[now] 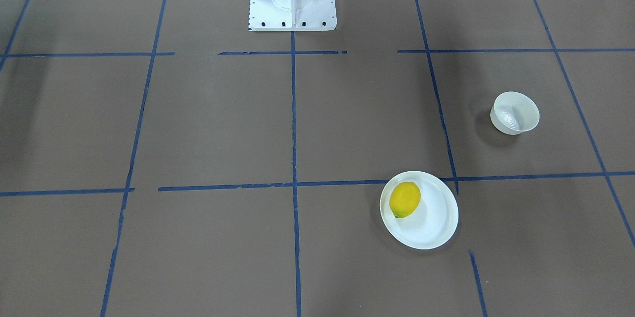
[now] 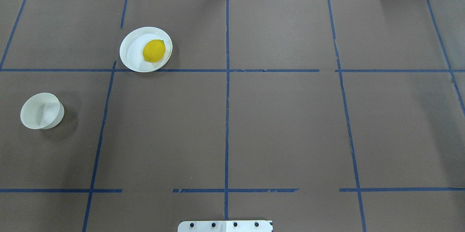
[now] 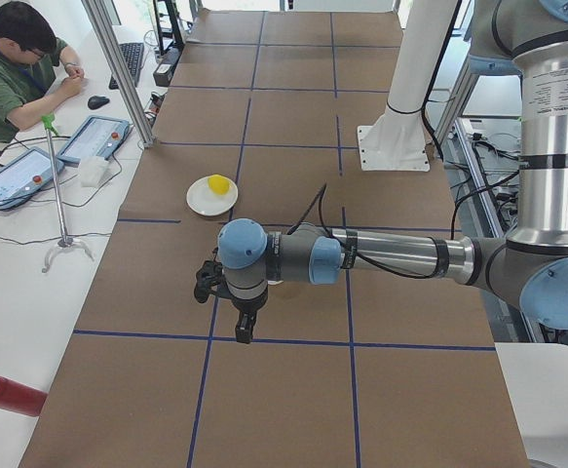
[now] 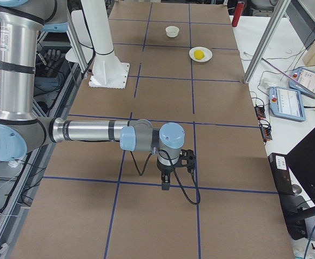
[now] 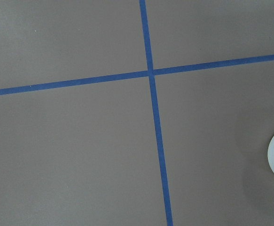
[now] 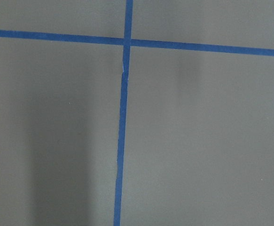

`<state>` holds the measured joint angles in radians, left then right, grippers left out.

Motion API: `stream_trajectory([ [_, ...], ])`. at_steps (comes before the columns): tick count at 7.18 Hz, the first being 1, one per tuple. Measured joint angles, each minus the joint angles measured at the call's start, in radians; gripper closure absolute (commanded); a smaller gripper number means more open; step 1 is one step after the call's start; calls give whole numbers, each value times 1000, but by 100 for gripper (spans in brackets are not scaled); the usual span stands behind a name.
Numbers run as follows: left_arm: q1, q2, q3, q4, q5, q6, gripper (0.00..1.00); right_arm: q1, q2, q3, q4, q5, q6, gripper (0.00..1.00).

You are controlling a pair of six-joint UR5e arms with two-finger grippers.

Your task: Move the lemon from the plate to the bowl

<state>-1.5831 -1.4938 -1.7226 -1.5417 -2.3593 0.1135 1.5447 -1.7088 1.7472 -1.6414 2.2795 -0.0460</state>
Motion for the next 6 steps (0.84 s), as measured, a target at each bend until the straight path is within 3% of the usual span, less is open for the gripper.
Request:
stream_trajectory([
  [4,3,-7,-9,-28,-3,6,0,0,0,0,0,0,0,0],
  [6,10,-21,-10,-224,-1,-13,0,0,0,0,0,0,0,0],
])
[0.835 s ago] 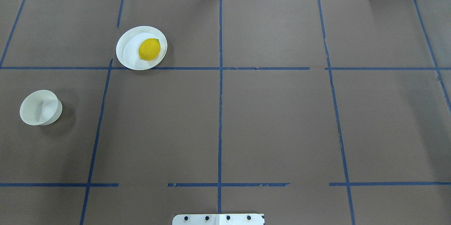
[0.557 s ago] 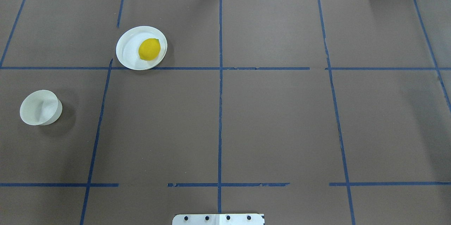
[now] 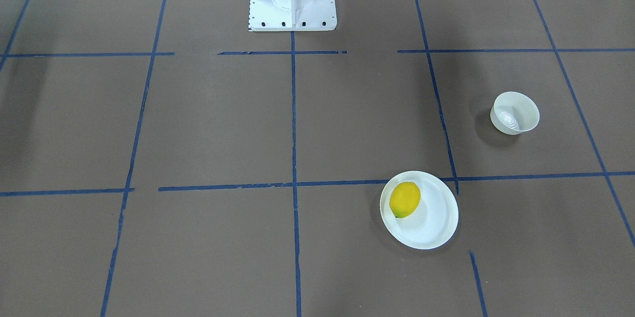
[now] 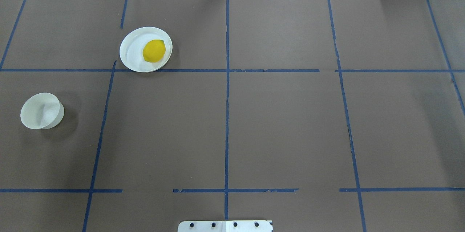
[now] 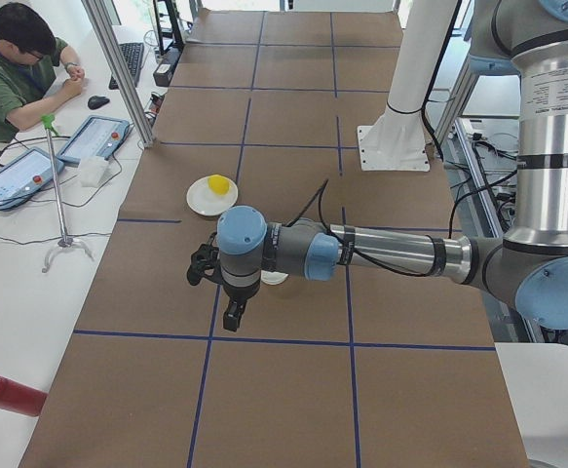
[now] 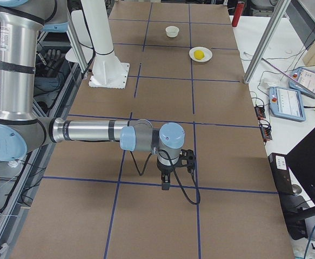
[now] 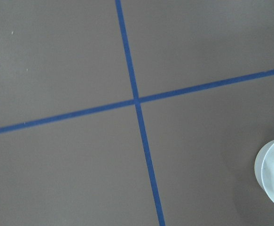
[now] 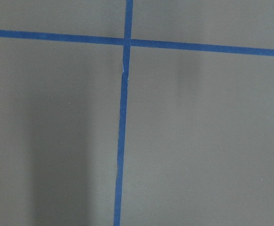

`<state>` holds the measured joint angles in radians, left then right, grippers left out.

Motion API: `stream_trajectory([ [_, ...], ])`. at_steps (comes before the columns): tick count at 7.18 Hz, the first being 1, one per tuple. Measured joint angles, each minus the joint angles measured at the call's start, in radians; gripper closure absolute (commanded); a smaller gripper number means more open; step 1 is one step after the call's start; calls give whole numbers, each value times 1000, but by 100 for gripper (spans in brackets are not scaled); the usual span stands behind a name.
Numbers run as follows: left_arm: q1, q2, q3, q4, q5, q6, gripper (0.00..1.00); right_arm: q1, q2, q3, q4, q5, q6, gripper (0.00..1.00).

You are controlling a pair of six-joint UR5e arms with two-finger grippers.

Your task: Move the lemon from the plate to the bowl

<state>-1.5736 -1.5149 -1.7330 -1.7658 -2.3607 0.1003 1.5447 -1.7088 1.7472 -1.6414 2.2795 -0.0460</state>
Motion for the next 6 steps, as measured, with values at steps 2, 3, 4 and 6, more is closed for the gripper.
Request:
stream_trajectory([
  [2,58,-81,10,-89,19,-52,0,0,0,0,0,0,0,0],
  [3,120,-139,21,-93,49,-87,0,0,0,0,0,0,0,0],
  [4,194,-221,42,-81,73,-144,1,0,0,0,0,0,0,0],
  [6,348,-415,107,-28,100,-291,1,0,0,0,0,0,0,0],
])
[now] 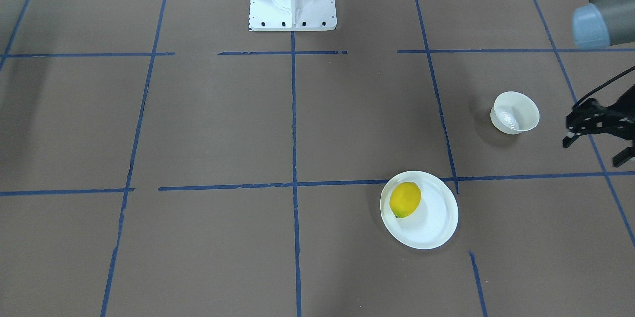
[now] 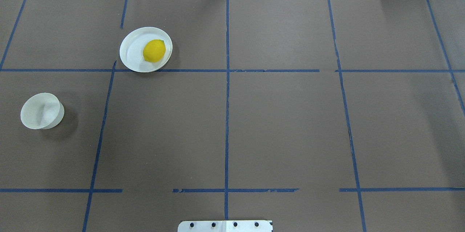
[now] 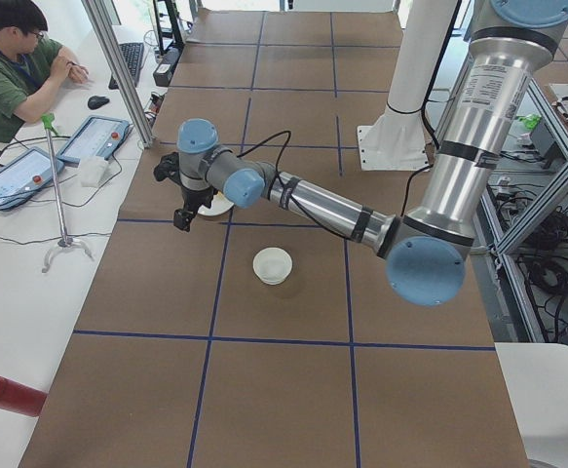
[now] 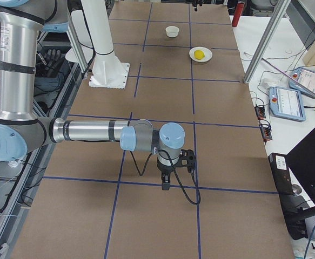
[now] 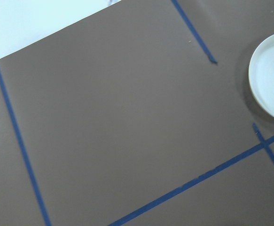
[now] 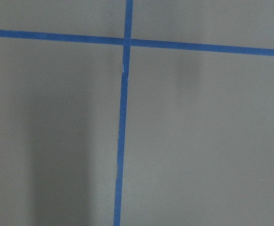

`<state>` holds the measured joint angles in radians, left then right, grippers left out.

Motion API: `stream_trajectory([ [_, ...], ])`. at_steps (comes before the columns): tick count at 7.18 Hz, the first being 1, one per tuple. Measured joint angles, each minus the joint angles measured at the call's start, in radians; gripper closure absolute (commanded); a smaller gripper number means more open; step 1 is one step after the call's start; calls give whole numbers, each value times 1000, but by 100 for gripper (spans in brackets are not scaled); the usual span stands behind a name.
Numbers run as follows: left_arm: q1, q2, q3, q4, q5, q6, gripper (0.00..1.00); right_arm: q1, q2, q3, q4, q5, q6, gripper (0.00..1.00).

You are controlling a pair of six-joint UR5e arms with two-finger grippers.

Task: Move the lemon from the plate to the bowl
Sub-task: 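Move the left gripper over the yellow lemon on the white plate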

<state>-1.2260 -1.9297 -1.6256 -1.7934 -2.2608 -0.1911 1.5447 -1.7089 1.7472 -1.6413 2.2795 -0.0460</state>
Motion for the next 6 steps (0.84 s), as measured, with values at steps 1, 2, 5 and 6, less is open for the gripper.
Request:
stream_trajectory([
  [1,59,-71,32,10,25,-63,1,0,0,0,0,0,0,0],
  [2,110,-128,62,14,54,-123,1,0,0,0,0,0,0,0],
  [5,251,-246,153,0,111,-294,1,0,0,0,0,0,0,0],
  [6,282,-270,192,-22,143,-326,1,0,0,0,0,0,0,0],
])
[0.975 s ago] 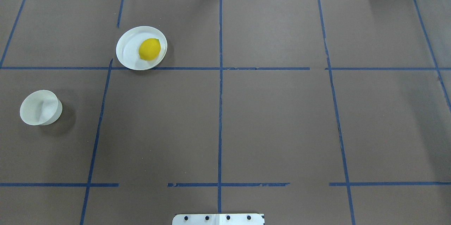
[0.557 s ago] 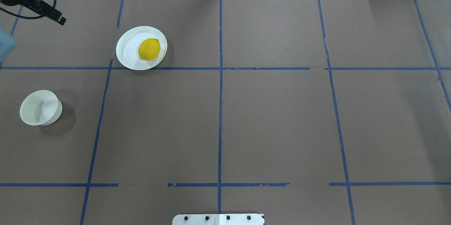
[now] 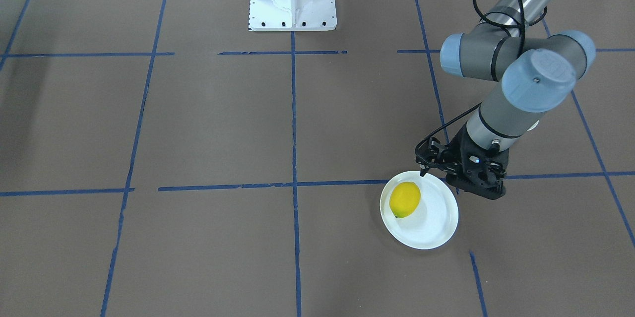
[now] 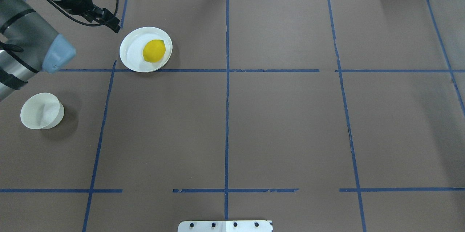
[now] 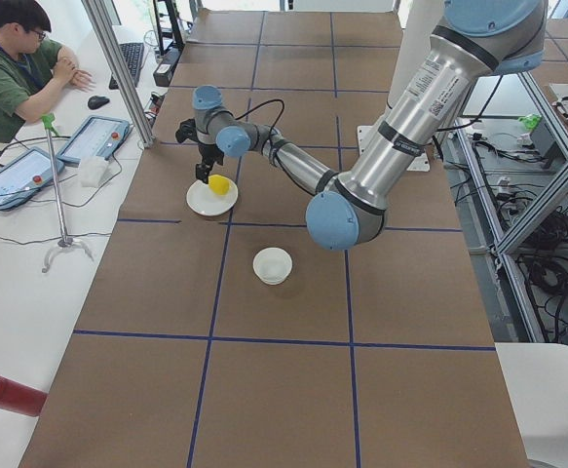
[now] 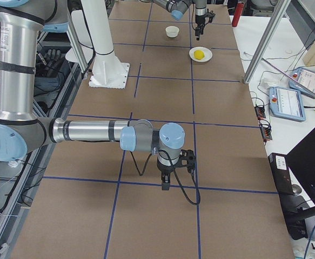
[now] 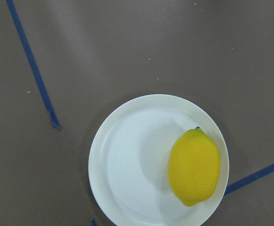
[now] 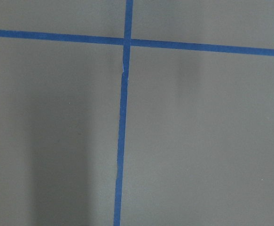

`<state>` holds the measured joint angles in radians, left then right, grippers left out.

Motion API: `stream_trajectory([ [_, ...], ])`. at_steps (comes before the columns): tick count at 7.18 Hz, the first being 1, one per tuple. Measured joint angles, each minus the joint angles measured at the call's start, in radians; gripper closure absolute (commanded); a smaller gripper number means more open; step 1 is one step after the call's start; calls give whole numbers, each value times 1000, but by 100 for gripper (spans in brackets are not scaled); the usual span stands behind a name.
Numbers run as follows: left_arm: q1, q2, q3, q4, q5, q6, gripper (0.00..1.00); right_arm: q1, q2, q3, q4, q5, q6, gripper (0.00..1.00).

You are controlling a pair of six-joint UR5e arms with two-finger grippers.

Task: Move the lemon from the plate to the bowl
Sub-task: 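Move the left gripper over the yellow lemon on the white plate, then lower the left gripper and close it around the lemon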

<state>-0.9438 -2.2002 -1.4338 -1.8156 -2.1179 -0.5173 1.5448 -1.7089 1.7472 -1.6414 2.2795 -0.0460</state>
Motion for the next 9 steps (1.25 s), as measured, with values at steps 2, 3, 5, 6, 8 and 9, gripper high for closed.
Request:
stream_trajectory([
  [2,35,-64,120,-75,20,-63,1,0,0,0,0,0,0,0],
  [3,49,-90,184,-124,23,-85,1,0,0,0,0,0,0,0],
  [5,76,-104,264,-197,24,-106,1,0,0,0,0,0,0,0],
  [6,87,-105,279,-210,24,-111,11,0,0,0,0,0,0,0],
  [8,99,-105,298,-217,23,-109,80,0,0,0,0,0,0,0],
  [9,99,-107,302,-218,19,-105,99,0,0,0,0,0,0,0],
])
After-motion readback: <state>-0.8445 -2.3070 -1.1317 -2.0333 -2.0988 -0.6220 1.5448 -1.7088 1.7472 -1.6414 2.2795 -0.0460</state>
